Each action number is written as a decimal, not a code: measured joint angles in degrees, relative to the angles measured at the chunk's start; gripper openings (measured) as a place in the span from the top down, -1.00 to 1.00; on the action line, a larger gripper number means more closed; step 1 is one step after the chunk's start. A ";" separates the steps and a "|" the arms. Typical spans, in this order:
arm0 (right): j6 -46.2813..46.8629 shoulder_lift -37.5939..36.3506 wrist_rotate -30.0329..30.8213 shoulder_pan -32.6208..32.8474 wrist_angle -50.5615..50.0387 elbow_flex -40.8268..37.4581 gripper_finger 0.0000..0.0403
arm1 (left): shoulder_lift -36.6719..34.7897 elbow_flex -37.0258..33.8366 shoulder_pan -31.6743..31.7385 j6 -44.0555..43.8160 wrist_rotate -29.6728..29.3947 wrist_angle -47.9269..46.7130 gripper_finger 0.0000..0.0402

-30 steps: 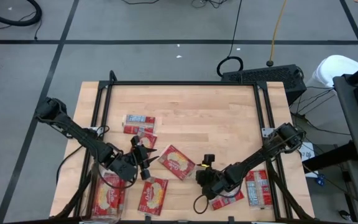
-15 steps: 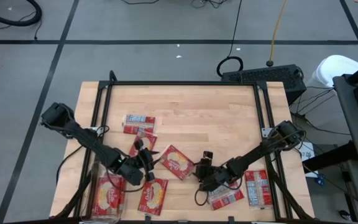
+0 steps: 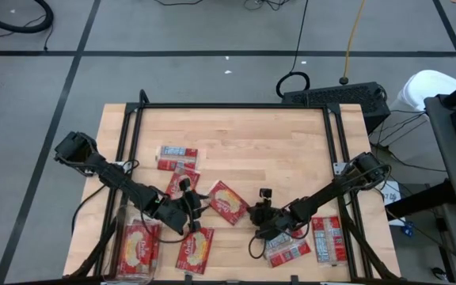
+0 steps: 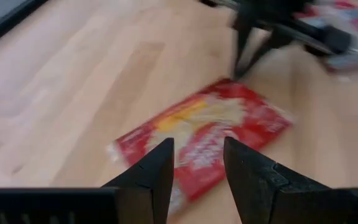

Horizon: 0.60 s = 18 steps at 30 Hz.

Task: Sort popcorn bags into baskets
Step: Put the popcorn bag into the transparent bin

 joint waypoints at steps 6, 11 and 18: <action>-0.54 -1.84 3.04 0.00 1.11 0.00 0.99 | 4.33 0.00 -3.00 18.02 0.58 12.24 0.20; -0.62 -1.89 3.16 -0.31 5.46 0.00 1.00 | 10.65 0.43 -3.34 24.62 0.45 22.61 -0.05; 3.80 -1.96 3.04 -2.55 12.37 0.08 1.00 | 17.85 3.46 -3.40 29.31 -5.32 26.01 -0.42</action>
